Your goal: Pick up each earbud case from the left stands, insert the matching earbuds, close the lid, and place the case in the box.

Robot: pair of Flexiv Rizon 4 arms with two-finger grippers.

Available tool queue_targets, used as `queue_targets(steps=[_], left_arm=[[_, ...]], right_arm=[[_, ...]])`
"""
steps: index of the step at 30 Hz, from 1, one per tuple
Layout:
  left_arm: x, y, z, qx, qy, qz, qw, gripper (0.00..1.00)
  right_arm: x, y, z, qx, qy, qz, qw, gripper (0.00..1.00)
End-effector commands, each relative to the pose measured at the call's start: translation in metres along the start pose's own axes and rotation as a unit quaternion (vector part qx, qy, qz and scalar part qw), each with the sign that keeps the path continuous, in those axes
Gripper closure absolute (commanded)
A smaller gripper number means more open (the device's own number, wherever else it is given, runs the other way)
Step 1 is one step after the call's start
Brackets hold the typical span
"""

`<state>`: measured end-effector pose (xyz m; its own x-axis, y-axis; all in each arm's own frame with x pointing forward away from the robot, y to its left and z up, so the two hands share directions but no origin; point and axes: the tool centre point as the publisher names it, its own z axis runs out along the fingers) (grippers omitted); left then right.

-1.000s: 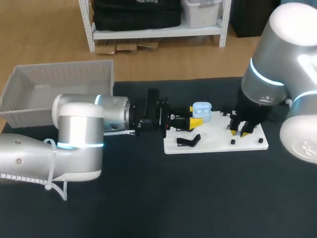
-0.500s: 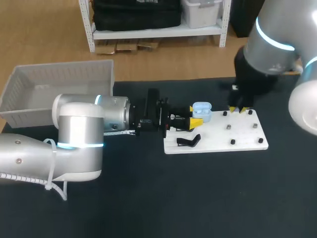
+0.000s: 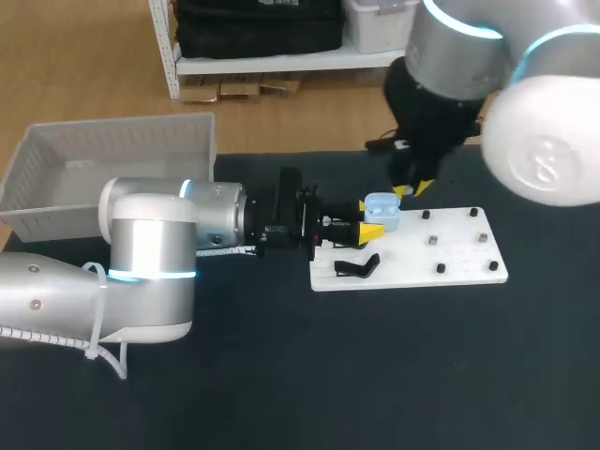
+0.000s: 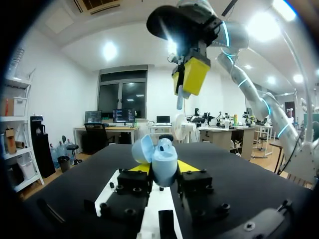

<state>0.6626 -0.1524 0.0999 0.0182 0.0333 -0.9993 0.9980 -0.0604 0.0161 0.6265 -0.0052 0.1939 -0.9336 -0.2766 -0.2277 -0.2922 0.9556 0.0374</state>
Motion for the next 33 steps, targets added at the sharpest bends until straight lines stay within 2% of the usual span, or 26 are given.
queue_targets(steps=[1,8,20,24,33], left_arm=[[0.000,0.000,0.000,0.000,0.001,0.000,1.000,1.00],[0.000,0.000,0.000,0.000,0.001,0.000,1.000,1.00],[0.000,0.000,0.000,0.000,0.001,0.000,1.000,1.00],[0.000,0.000,0.000,0.000,0.001,0.000,1.000,1.00],[0.000,0.000,0.000,0.000,0.001,0.000,1.000,1.00]], right_arm=[[-0.010,0.012,0.010,0.009,0.023,-0.008,1.000,1.00],[-0.012,0.009,0.019,0.020,0.026,-0.010,0.999,1.00],[-0.012,0.009,0.019,0.020,0.026,-0.010,0.999,1.00],[-0.015,0.009,0.020,0.001,0.038,-0.020,0.999,1.00],[-0.019,0.012,0.021,0.014,0.059,-0.062,0.996,1.00]])
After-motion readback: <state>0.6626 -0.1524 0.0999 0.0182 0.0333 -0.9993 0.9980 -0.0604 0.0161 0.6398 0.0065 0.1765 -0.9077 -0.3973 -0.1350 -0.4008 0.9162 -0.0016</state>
